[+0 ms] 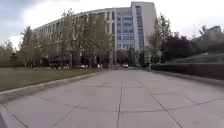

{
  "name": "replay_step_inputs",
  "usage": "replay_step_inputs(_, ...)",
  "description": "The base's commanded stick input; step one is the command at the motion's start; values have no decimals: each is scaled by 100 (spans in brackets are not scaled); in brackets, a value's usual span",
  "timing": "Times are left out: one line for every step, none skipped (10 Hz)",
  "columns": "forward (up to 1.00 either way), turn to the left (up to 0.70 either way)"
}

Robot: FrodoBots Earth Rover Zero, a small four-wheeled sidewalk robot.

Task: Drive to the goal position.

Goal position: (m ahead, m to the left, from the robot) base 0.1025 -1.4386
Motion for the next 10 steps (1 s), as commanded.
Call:
replay_step_inputs(0,0)
replay_step_inputs(0,0)
replay_step_inputs(0,0)
replay_step_inputs(0,0)
replay_step_inputs(-50,0)
replay_step_inputs(-70,0)
replay_step_inputs(-70,0)
replay_step_inputs(-70,0)
replay_step_inputs(-70,0)
replay_step_inputs(-70,0)
